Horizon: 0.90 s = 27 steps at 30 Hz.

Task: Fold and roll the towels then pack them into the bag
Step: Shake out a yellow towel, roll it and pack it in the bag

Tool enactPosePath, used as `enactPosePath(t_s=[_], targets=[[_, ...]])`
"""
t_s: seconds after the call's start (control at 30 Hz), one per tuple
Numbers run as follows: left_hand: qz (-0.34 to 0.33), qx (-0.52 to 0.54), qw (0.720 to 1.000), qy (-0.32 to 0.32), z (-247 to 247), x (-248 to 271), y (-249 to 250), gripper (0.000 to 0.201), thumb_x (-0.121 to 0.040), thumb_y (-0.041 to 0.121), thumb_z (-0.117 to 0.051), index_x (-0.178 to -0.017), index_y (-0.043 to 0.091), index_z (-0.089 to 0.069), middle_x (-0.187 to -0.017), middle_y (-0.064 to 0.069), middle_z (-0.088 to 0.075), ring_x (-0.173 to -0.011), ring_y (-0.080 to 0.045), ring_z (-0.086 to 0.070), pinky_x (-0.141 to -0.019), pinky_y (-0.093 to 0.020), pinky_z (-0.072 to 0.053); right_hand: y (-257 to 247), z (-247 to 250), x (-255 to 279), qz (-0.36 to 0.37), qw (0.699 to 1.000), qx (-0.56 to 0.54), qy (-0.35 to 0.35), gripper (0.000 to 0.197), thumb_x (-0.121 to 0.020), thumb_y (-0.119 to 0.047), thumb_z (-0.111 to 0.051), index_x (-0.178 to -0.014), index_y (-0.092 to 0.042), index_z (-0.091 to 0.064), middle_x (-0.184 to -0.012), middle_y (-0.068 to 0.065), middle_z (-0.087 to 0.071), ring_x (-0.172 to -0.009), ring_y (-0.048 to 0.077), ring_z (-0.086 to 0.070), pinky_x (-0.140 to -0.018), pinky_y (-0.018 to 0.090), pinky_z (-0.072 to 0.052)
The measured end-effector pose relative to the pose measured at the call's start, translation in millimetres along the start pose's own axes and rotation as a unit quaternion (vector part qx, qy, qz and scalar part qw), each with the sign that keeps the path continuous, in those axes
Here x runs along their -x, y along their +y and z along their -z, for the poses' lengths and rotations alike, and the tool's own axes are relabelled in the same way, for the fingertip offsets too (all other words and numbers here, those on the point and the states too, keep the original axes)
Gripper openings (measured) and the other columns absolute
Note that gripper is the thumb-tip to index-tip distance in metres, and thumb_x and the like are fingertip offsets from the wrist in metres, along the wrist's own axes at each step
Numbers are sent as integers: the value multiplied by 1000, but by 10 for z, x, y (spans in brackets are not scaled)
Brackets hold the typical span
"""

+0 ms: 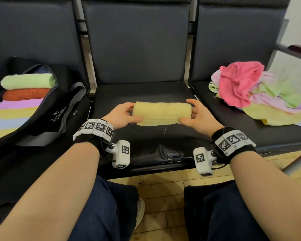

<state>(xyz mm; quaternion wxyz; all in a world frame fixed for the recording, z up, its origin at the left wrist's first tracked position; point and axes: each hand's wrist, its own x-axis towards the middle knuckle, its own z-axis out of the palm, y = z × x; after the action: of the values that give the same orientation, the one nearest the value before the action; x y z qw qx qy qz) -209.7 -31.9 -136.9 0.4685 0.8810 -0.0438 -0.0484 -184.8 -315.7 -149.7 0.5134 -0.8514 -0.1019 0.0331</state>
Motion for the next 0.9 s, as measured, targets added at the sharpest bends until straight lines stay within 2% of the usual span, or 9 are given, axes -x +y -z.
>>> enactPosePath(t_s=[0.07,0.1,0.17,0.3,0.43,0.53,0.6,0.73,0.9], targets=[[23,23,999,-4,-3,24,-9,55,-83,11,-71,-131,15,-45,-116,-1,-59,-57,-13,-59,-50,-20,-48,20,-28,2,6,999,35,-20,93,-74,-15,-78,-150,-19,-24,-128,2,-54,-102,21,-64,-86,40,-55],[37,50,998,-6,-17,35,-8,55,-84,5,-70,-131,15,-43,-117,-4,-57,-55,-13,-59,-47,-21,-49,11,-51,9,4,998,56,-28,94,-76,-15,-77,-151,-21,-22,-128,1,-52,-92,23,-66,-75,38,-57],[66,141,988,-9,-48,64,18,54,-84,-8,-63,-128,15,-41,-119,-10,-53,-68,-22,-68,-57,-29,-59,-3,-92,6,7,998,54,-32,88,-78,-6,-75,-149,-22,-26,-127,1,-50,-76,28,-67,-63,36,-55],[93,263,960,21,-69,61,105,52,-84,-19,-51,-124,13,-43,-121,-15,-51,-94,-36,-68,-76,-40,-60,-30,-100,-8,44,999,-4,-16,63,-72,6,-74,-121,-27,-51,-121,6,-54,-97,30,-63,-73,38,-58],[110,336,934,50,-55,65,148,28,-91,12,-59,-115,18,-46,-120,-11,-50,-102,-34,-64,-89,-42,-55,-176,-132,-13,-10,993,-115,-15,37,-83,-3,-66,-113,-22,-56,-118,13,-59,-84,25,-67,-67,25,-51],[106,349,928,71,-13,98,174,20,-92,22,-60,-109,20,-49,-123,-9,-48,-107,-30,-61,-88,-39,-55,-339,-126,-16,-46,980,-193,-13,18,-94,-21,-57,-112,-21,-60,-123,13,-57,-102,29,-64,-72,26,-52],[97,363,923,85,63,149,206,20,-91,21,-62,-108,19,-51,-124,-9,-48,-110,-29,-59,-87,-39,-55,-448,-92,3,-52,974,-219,-34,16,-96,-24,-55,-110,-22,-62,-127,13,-56,-111,30,-60,-78,30,-53],[65,388,910,128,261,306,303,21,-89,20,-65,-107,17,-55,-121,-8,-53,-111,-27,-59,-84,-36,-55,-721,-41,101,-49,958,-275,-59,18,-94,-18,-59,-111,-17,-63,-122,12,-62,-110,28,-63,-87,35,-54],[35,409,887,212,493,568,409,23,-85,23,-71,-105,16,-61,-125,-10,-58,-114,-25,-58,-81,-34,-54,-1109,-149,248,-40,952,-296,-61,21,-92,-18,-63,-113,-16,-64,-116,11,-67,-106,26,-65,-86,35,-54]])
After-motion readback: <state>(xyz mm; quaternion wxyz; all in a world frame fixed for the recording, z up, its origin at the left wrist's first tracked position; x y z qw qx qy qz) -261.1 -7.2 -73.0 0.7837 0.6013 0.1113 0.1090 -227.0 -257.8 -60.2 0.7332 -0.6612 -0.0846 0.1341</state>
